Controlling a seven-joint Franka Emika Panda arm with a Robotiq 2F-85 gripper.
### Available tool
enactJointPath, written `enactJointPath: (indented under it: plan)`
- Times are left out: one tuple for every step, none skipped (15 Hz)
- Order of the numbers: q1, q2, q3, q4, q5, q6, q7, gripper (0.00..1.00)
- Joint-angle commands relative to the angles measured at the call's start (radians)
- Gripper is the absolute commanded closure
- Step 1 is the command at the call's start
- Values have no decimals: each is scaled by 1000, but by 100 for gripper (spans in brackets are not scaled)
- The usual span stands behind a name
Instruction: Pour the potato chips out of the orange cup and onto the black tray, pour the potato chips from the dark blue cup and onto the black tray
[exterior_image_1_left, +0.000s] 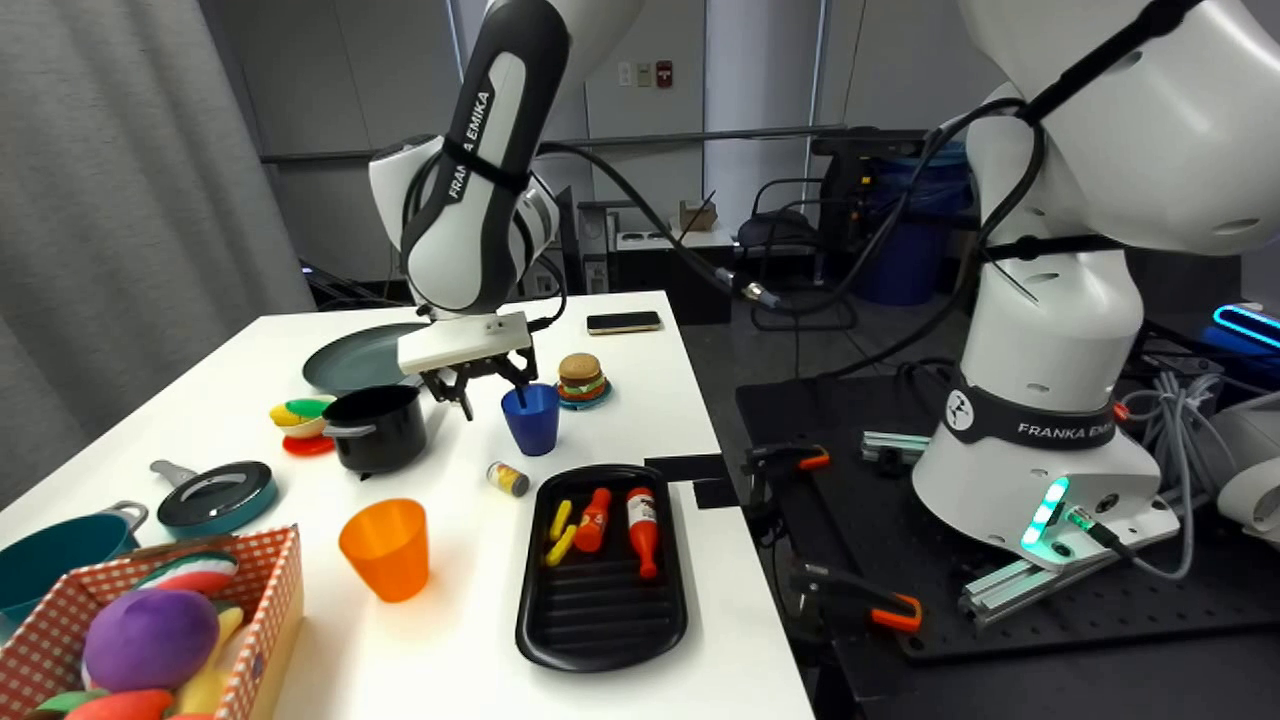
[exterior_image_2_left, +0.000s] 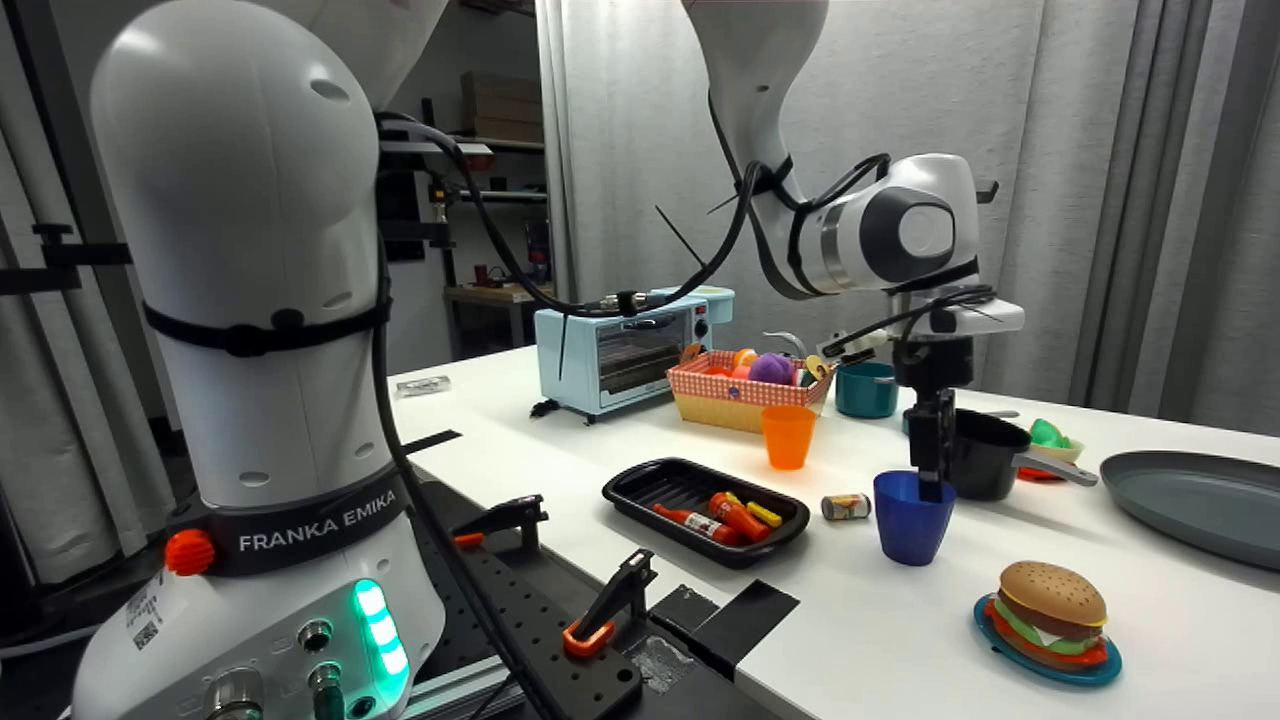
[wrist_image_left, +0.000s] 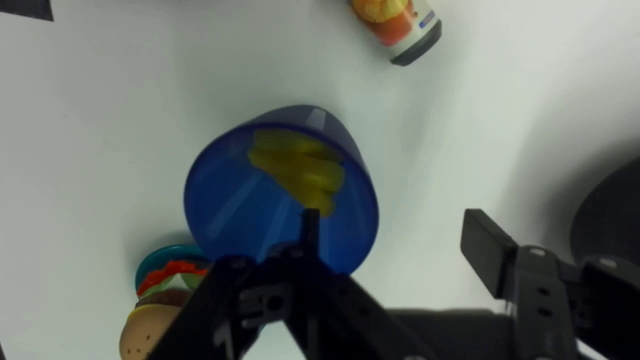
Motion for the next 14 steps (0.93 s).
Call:
enactJointPath:
  plan:
    - [-7, 22, 4, 23, 34, 12, -29, 58]
    - [-6, 22, 4, 23, 34, 12, -29, 65]
    - [-3, 21, 2, 23, 31, 11, -27, 74]
    - [-1, 20, 0, 23, 29, 11, -26, 81]
    - [2, 18, -2, 23, 25, 9, -24, 88]
    - [4, 16, -4, 22, 23, 8, -22, 96]
    - [8, 12, -8, 21, 19, 6, -19, 99]
    - [12, 9, -12, 20, 14, 4, -15, 100]
    - [17, 5, -16, 17, 10, 3, -13, 100]
    - [23, 0, -23, 14, 3, 2, -8, 99]
    - [32, -6, -30, 10, -6, -1, -2, 99]
    - [42, -13, -38, 3, -14, -1, 3, 99]
    - [54, -22, -47, -4, -25, -2, 8, 99]
    - [65, -28, -56, -7, -37, -4, 12, 99]
